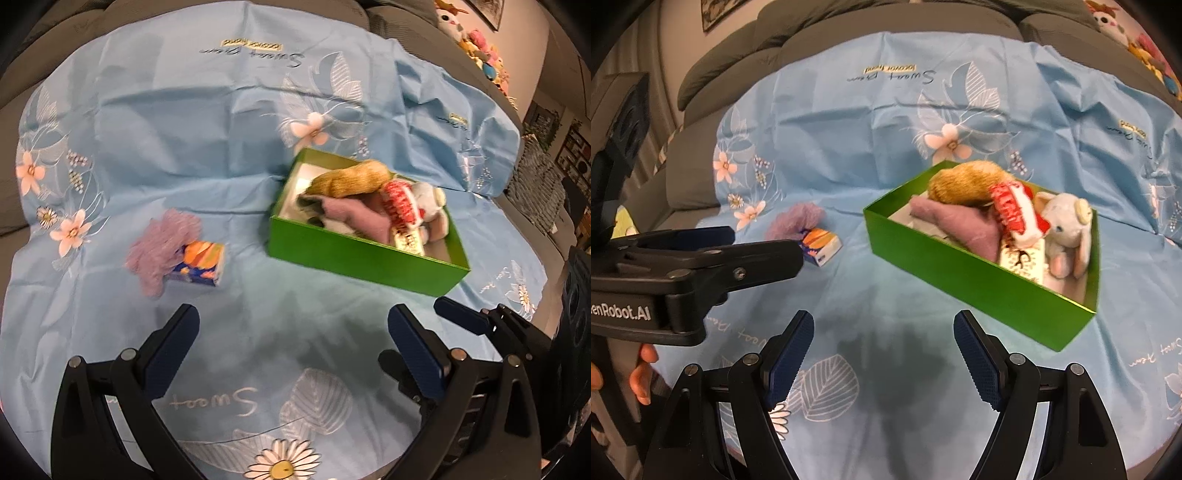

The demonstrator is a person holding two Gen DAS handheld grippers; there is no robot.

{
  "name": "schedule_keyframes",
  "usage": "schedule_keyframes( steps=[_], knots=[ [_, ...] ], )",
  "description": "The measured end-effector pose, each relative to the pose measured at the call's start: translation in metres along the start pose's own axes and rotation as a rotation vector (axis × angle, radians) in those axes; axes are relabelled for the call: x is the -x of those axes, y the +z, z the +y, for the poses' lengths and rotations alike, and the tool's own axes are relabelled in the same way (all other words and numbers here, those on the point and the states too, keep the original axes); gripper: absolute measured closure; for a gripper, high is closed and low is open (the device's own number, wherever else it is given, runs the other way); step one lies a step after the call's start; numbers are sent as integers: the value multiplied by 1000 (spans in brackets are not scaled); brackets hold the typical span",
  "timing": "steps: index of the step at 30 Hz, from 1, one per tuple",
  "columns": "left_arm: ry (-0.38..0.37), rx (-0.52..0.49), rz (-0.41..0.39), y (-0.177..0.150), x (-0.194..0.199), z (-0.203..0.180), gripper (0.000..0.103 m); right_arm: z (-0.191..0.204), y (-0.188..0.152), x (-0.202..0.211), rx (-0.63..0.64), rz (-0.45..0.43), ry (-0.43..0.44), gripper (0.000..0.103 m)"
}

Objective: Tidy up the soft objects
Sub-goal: 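Move the right gripper to the blue-orange Tempo tissue pack and grasp it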

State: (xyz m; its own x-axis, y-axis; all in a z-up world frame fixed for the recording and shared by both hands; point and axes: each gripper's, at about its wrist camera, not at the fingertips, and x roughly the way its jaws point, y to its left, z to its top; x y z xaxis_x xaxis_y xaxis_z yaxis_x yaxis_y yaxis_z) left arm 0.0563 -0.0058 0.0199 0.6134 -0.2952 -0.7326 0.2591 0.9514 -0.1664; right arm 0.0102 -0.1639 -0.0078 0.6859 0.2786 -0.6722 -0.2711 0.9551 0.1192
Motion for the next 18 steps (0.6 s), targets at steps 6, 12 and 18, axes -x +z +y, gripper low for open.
schedule_keyframes(
  steps=[6,12,18],
  knots=[
    [37,24,40,-20,-9,31,1,14,0,-23,22,40,9,24],
    [71,119,80,-38,-14,75,1,29,-4,-53,47,90,44,24],
    [105,220,92,-45,-17,116,1,49,3,-84,107,111,102,24]
  ],
)
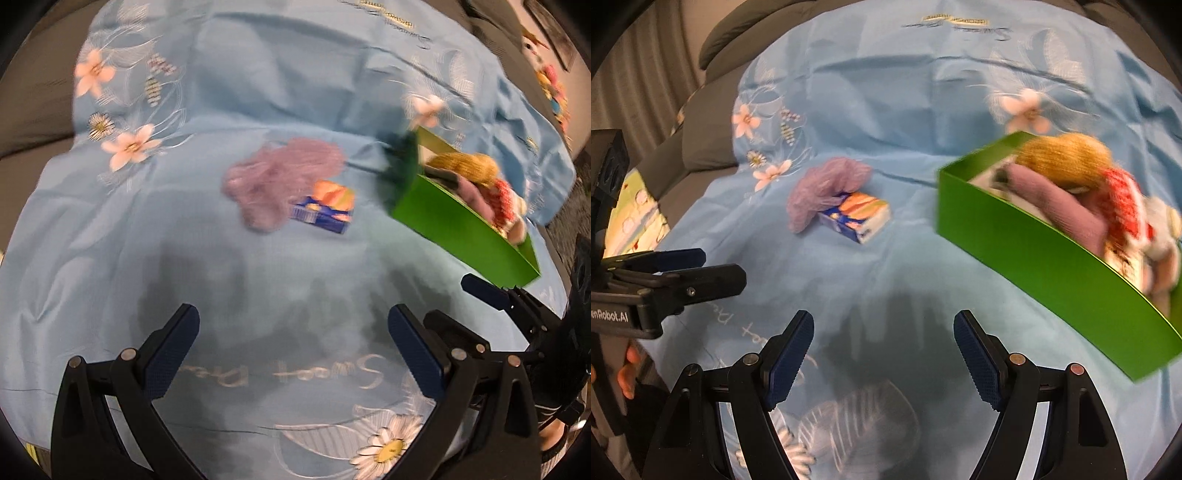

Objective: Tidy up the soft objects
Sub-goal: 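Move the right gripper to the blue-orange Tempo tissue pack and grasp it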

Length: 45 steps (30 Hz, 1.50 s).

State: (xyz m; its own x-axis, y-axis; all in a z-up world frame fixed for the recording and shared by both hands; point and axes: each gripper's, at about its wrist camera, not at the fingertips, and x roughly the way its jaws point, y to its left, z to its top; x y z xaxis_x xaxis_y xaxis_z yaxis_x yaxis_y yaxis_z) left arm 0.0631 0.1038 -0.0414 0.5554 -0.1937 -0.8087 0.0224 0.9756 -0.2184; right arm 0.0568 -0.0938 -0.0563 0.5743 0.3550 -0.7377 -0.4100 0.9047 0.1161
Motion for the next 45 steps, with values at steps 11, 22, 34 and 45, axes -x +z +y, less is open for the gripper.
schedule_keyframes(
  steps=[11,22,34,45],
  knots=[
    [7,51,19,12,-14,20,1,23,53,-85,154,23,61,24],
    [8,78,29,26,-25,34,1,34,86,-151,310,127,85,24],
    [-21,65,41,26,-23,24,1,58,40,-103,439,160,303,38],
    [-142,-71,135,-5,-33,-40,1,15,-25,-28,246,166,187,37]
  ],
)
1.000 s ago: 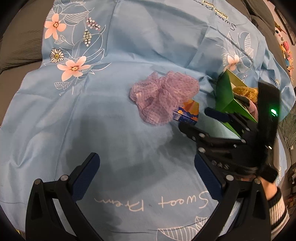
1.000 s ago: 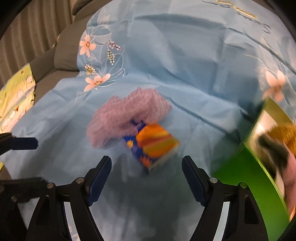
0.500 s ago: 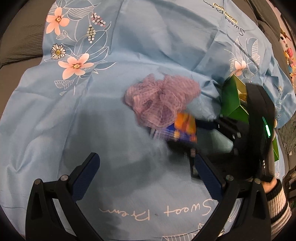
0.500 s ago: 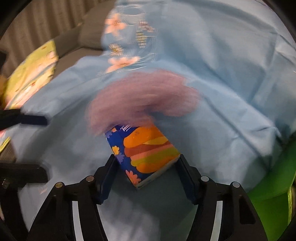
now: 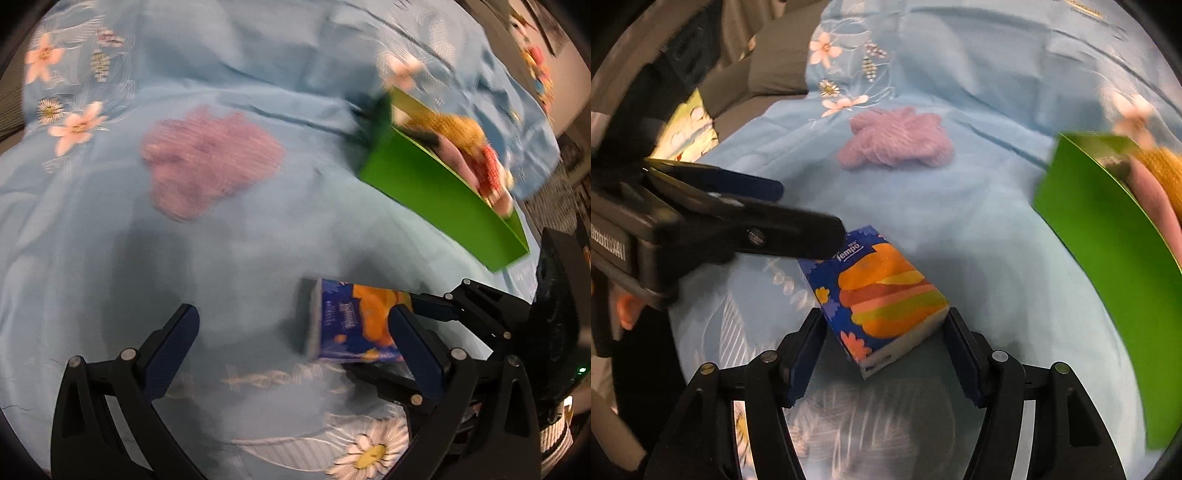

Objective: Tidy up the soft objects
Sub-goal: 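Move the right gripper to the blue-orange Tempo tissue pack and grasp it, then carry the Tempo pack with the right gripper and release it into the box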

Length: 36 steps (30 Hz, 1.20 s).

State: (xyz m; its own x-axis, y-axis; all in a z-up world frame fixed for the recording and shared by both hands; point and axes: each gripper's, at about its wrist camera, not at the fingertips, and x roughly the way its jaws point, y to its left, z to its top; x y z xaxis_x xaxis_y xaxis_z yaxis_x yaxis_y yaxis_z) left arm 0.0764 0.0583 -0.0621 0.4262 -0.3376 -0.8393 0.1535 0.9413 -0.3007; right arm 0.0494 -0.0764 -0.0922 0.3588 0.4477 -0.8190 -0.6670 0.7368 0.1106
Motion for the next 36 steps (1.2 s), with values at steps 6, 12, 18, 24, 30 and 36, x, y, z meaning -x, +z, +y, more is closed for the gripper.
schedule_keyframes(
  steps=[6,12,18,24,30,36],
  knots=[
    [-16,-84,39,-12,-16,-33,1,-10,-26,24,-96,-25,-30,37],
    [-6,-56,41,-9,-24,-32,2,-3,-33,24,-106,-77,9,37],
    [11,-58,44,-7,-24,-33,8,8,-23,15,-98,-106,28,38],
    [-6,-68,52,-8,-25,-34,29,9,-22,12,-100,-101,28,54],
    [5,-63,46,-11,-26,-35,30,3,-24,12,-140,-120,44,66],
    [28,-90,34,-11,-20,-42,30,5,-26,15,-139,-139,46,68]
  ],
)
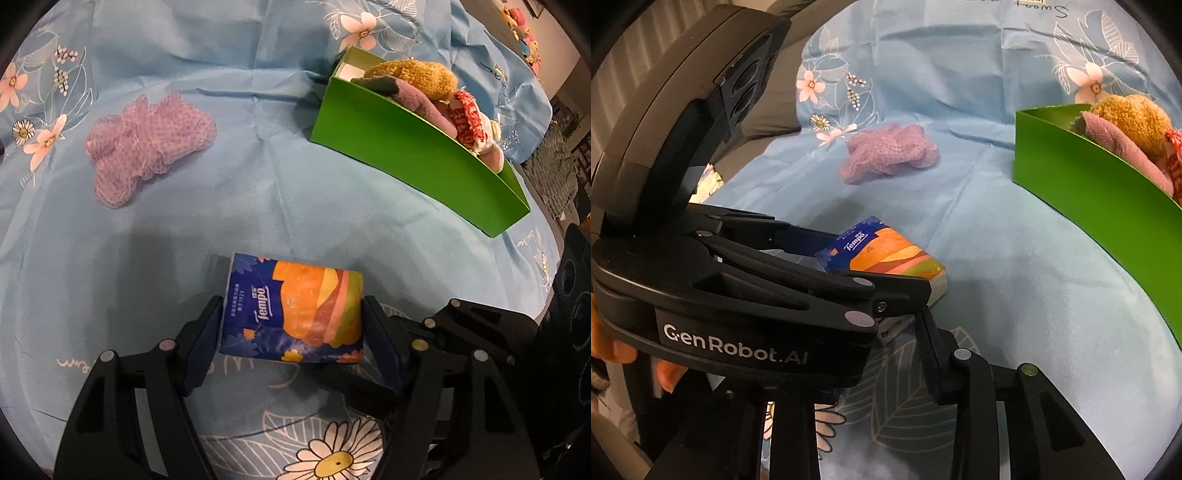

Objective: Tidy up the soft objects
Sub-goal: 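Carry the Tempo pack with the right gripper and release it into the box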

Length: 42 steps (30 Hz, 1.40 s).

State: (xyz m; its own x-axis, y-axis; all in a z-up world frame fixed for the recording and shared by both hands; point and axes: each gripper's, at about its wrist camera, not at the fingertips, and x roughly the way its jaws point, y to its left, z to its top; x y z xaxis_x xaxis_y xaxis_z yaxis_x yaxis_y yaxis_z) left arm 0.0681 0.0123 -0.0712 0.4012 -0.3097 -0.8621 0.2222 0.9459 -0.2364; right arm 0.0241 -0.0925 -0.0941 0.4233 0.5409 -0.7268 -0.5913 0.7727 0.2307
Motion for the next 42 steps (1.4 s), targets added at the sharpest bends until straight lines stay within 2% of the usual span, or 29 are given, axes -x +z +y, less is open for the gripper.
schedule_keyframes(
  steps=[6,12,19,26,33,37,39,40,42],
  knots=[
    [2,-35,-39,5,17,-12,30,2,1,20,-8,-65,-12,68],
    [1,-102,-85,24,30,-40,30,-9,8,50,-29,-143,-47,68],
    [-24,-197,-136,51,35,-90,30,-39,12,89,-77,-242,-107,68],
    [-68,-264,-153,93,24,-141,30,-84,18,126,-128,-318,-190,68],
    [-76,-286,-139,141,-7,-181,30,-137,35,137,-178,-322,-255,68],
    [-74,-283,-121,156,-22,-189,29,-162,45,131,-208,-305,-272,68],
    [-67,-269,-95,161,-33,-189,25,-169,46,127,-228,-281,-292,67],
    [-57,-261,-87,163,-37,-188,24,-172,45,124,-238,-265,-307,66],
    [-44,-256,-82,162,-39,-185,22,-176,40,123,-253,-241,-334,56]
  ],
)
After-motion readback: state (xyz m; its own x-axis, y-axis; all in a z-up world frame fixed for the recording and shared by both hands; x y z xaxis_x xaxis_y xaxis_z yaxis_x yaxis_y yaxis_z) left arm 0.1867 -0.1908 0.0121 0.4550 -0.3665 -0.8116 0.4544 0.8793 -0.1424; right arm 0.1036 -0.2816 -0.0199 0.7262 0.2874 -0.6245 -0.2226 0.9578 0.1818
